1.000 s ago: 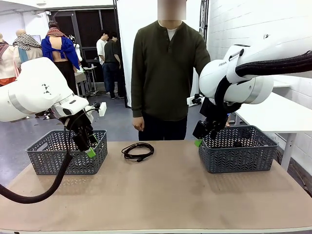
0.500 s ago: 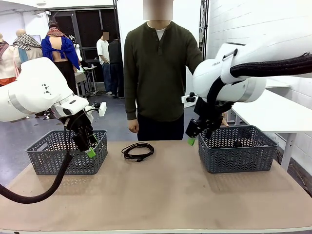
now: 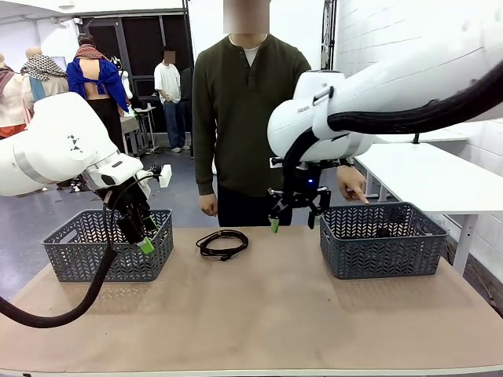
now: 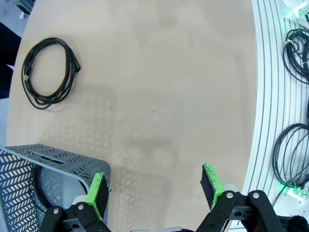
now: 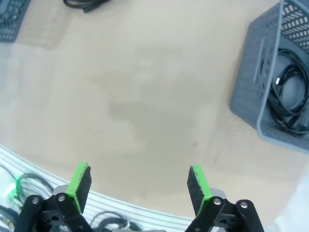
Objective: Organize the cables according to human instructions.
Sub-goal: Pick up a bundle of cables and place it in the basket indicated by the human.
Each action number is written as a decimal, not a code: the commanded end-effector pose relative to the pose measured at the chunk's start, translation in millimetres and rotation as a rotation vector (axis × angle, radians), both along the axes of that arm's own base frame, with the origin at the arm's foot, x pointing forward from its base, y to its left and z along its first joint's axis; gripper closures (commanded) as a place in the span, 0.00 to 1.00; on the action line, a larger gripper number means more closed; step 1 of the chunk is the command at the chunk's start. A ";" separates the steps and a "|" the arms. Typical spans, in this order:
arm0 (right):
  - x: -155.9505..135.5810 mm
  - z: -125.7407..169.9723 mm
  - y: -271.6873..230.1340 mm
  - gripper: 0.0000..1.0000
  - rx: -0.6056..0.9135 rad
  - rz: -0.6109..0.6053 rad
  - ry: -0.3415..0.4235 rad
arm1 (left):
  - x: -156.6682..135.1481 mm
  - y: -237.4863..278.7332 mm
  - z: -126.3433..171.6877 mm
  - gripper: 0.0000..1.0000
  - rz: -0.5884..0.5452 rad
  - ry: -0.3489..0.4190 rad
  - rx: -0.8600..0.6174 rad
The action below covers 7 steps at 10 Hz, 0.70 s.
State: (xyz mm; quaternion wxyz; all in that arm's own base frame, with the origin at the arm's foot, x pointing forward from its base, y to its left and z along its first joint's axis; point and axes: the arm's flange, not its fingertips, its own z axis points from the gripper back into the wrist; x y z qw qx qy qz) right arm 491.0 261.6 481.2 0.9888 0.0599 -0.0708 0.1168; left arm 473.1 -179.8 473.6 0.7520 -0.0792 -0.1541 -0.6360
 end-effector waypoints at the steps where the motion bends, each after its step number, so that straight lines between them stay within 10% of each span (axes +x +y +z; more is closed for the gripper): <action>1: 27.1 -1.3 30.6 0.00 0.006 -0.068 -0.043 | -0.9 0.6 0.2 0.00 0.002 -0.001 0.001; 7: 49.5 -11.0 51.4 0.00 0.042 -0.113 -0.036 | -0.9 0.6 0.2 0.00 0.002 -0.001 0.001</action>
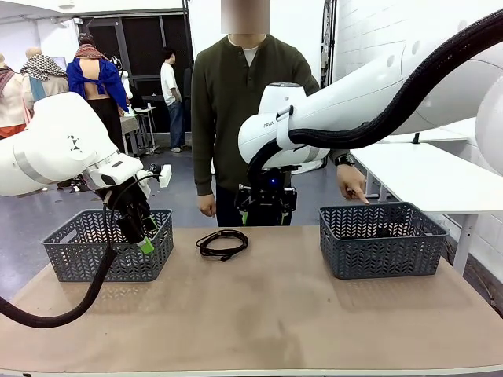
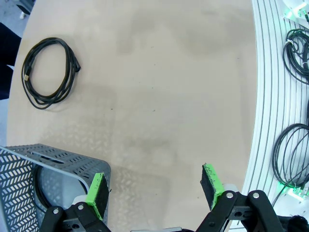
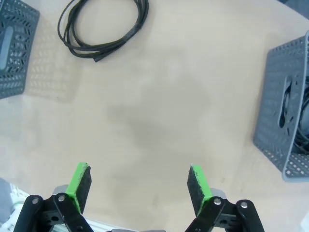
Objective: Organize the cables according to human instructions.
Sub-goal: Pick up a bundle of cables and place it in the basket indicated by the human.
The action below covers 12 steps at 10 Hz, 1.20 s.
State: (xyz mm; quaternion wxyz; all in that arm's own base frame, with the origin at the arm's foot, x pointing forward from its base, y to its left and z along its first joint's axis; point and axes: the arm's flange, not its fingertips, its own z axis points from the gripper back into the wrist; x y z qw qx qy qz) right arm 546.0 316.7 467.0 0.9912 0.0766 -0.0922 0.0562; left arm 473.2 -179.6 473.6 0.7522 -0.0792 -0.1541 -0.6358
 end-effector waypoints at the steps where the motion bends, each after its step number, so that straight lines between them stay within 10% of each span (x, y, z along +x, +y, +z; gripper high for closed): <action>1: -5.5 3.1 -3.7 0.00 -0.005 0.007 -0.005 | -0.9 0.4 0.3 0.00 0.001 -0.001 0.001; 7: -1.6 4.3 0.5 0.00 0.001 0.003 -0.007 | -0.9 0.4 0.3 0.00 0.001 -0.001 0.001; 12: 43.9 -11.4 37.7 0.00 0.017 -0.233 0.034 | -0.9 0.4 0.3 0.00 0.001 -0.001 0.001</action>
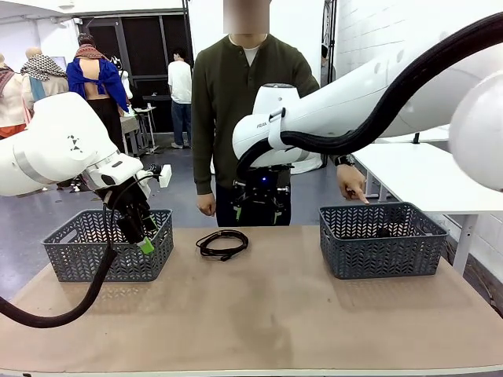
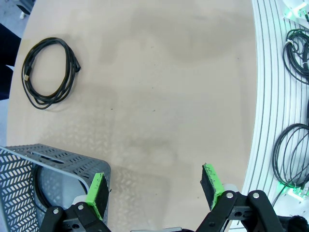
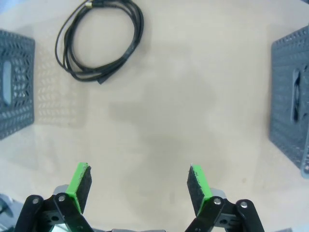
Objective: Organize the cables according to human instructions.
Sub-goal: Pick up a bundle of cables and place it in the basket indicated by the human.
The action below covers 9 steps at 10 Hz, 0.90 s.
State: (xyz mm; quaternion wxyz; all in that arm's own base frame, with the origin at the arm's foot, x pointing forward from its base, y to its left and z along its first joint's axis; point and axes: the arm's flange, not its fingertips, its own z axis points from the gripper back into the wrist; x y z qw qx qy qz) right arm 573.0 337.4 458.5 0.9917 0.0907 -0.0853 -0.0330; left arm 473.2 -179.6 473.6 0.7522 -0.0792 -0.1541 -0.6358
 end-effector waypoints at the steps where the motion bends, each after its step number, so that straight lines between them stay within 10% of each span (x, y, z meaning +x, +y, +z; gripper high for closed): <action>1: 27.5 -8.9 23.0 0.00 -0.028 -0.106 0.018 | -1.0 0.4 0.2 0.00 0.001 -0.001 0.001; 9: 71.8 -64.2 36.4 0.00 -0.034 -0.364 -0.046 | -1.0 0.4 0.2 0.00 0.001 -0.001 0.001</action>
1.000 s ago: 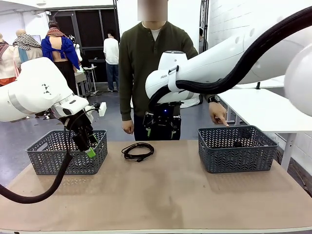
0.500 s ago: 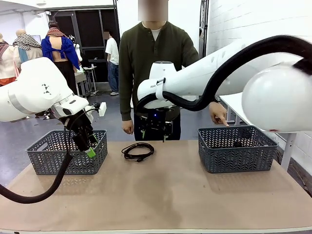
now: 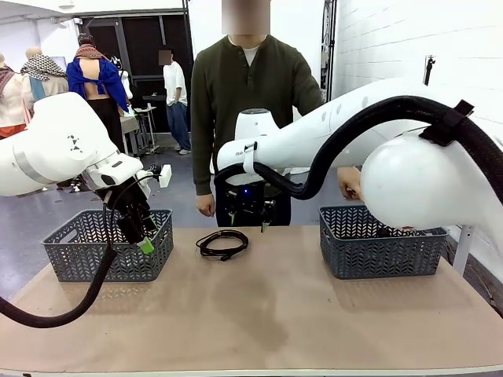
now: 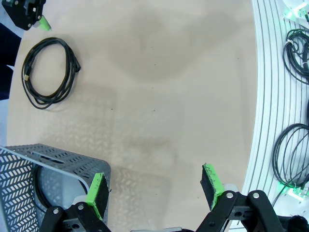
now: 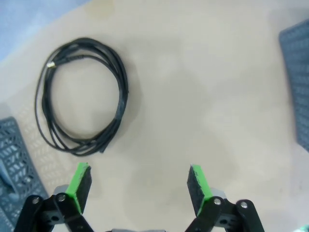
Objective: Organize the cables according to human instructions.
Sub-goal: Pick up a bundle of cables and place it in the basket indicated by the human.
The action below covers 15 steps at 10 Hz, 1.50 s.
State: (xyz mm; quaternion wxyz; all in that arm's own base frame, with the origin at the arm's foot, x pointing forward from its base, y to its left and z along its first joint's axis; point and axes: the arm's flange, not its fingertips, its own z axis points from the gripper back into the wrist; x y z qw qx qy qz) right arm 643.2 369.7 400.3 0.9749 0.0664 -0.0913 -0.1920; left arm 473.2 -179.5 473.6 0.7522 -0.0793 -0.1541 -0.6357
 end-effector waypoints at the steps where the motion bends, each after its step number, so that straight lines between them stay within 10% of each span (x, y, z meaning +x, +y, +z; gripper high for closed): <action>1: 4.4 -12.1 6.4 0.00 -0.032 -0.056 -0.073 | -1.0 0.3 0.3 0.00 0.001 -0.001 0.001; 15: 23.4 -42.5 13.6 0.00 0.002 -0.105 -0.077 | -1.0 0.3 0.3 0.00 0.001 -0.001 0.001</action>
